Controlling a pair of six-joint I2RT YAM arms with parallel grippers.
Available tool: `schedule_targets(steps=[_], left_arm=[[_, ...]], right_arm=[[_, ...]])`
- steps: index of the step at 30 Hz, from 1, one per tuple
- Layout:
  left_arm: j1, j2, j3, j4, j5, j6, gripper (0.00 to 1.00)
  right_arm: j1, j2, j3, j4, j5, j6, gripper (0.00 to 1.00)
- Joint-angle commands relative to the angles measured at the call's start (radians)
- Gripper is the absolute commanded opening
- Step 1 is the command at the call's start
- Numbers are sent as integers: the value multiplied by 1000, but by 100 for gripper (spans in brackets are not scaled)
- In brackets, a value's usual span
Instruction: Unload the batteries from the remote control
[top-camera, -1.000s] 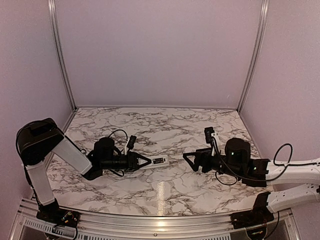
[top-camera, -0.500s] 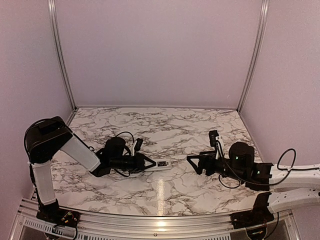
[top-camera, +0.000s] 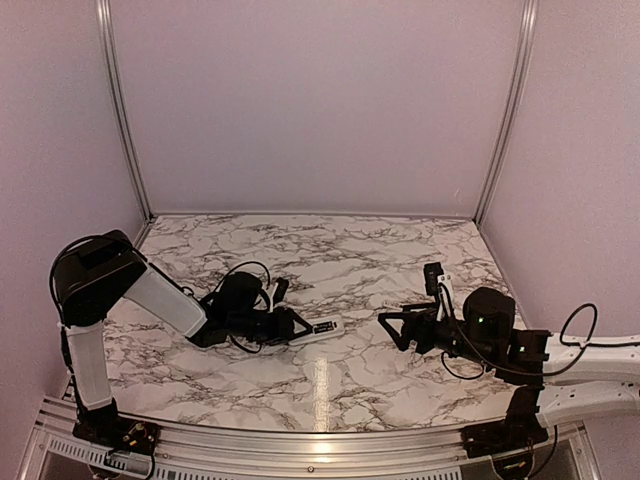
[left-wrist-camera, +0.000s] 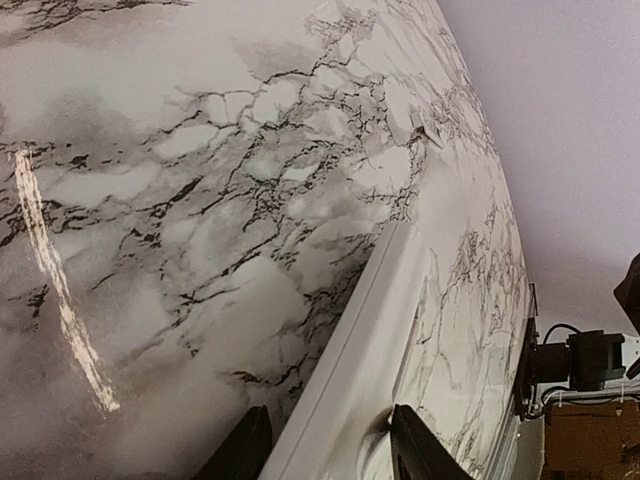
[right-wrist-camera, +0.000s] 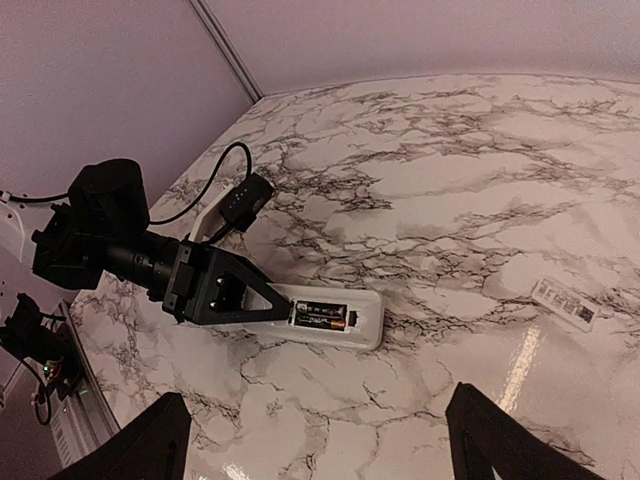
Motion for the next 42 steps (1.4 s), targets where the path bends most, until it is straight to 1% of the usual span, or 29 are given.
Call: schedule_targets(steps=[1,9,17,21,28,35,38,42], left_arm=[[-2,17,41,-125,-81,76,46],[-2,0,82,-220,-203,162,58],[-2,-79,109,-337,-370,271,83],[-3,-163,81,-398,-510,305,87],[-4,-361,-69,-454,-727,350,88],[-3,-502,-205,-566,-860,293,80],[-3,-508,-234,-596,-893,262,79],[-2,-480,-242,-618,-911,260,76]], right_arm=[[6,-12,-6,-1,-3,-15,88],[6,-8,-11,3,-6,-14,88],[6,3,-9,14,-7,-14,88],[6,16,-3,16,-10,-15,88],[6,38,22,2,-12,-18,88],[6,53,42,-1,-26,-17,88],[16,61,49,-1,-27,-16,88],[37,68,60,-7,-16,-18,88]])
